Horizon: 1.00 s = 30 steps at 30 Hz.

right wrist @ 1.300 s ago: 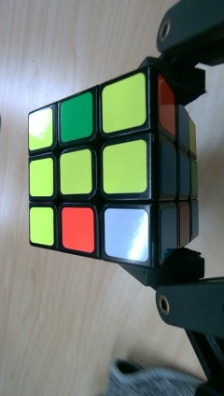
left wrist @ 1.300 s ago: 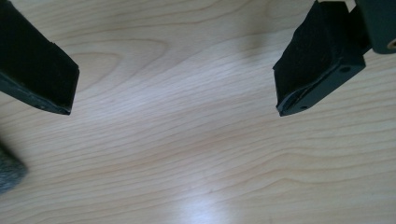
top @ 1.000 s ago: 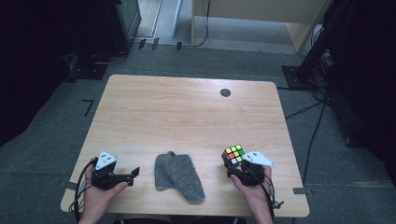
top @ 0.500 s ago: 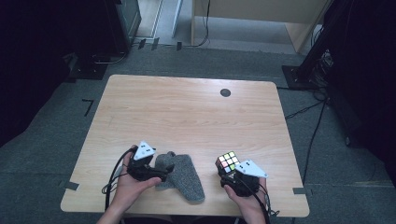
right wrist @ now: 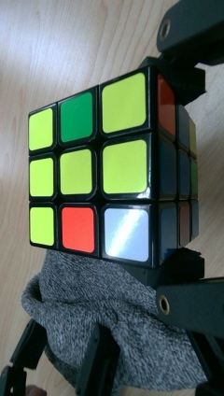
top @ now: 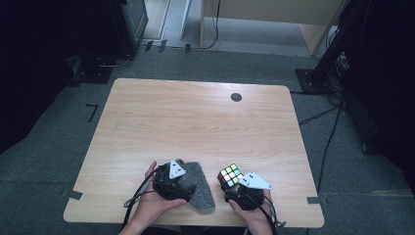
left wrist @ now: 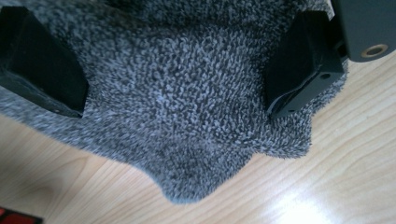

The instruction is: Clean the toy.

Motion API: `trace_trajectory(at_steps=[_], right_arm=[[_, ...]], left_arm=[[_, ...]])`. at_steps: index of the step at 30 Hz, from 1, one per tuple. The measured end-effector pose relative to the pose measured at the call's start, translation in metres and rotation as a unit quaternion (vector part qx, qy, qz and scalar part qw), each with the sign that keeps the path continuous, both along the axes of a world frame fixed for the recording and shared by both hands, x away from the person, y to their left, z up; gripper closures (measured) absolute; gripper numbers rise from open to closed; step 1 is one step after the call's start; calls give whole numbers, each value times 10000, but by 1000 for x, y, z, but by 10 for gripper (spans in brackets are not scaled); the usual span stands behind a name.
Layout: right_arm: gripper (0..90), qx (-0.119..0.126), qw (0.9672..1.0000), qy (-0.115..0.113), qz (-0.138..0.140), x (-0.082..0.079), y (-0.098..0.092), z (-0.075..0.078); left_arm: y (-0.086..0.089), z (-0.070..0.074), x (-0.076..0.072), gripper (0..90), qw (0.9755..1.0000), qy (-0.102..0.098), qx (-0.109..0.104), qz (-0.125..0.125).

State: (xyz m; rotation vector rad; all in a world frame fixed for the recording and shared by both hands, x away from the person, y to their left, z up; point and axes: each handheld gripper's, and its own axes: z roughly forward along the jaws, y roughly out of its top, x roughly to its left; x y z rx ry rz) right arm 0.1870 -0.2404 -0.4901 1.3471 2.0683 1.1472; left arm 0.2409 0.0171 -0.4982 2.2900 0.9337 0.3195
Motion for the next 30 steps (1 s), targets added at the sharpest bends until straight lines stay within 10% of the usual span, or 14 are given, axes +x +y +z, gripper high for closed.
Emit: trace_trajectory(at_steps=[12, 18, 22, 25, 30], right_arm=[[341, -267, 9989, -136, 352, -4, 9, -4], [342, -227, 9978, -155, 605, -5, 18, -5], [342, 56, 9964, -49, 842, -5, 33, -4], [342, -242, 9952, -138, 934, -6, 50, -2], [342, -315, 9940, -154, 1036, -6, 57, -3]], left_arm=[[27, 3, 6, 726, 9955, -22, -936, -121], [33, 41, -6, 741, 9821, -561, -1765, -338], [13, 53, -27, 740, 9823, -1170, -1290, -695], [2, 58, -40, 739, 9791, -1639, -847, -855], [-6, 68, -54, 728, 9678, -1804, -992, -1451]])
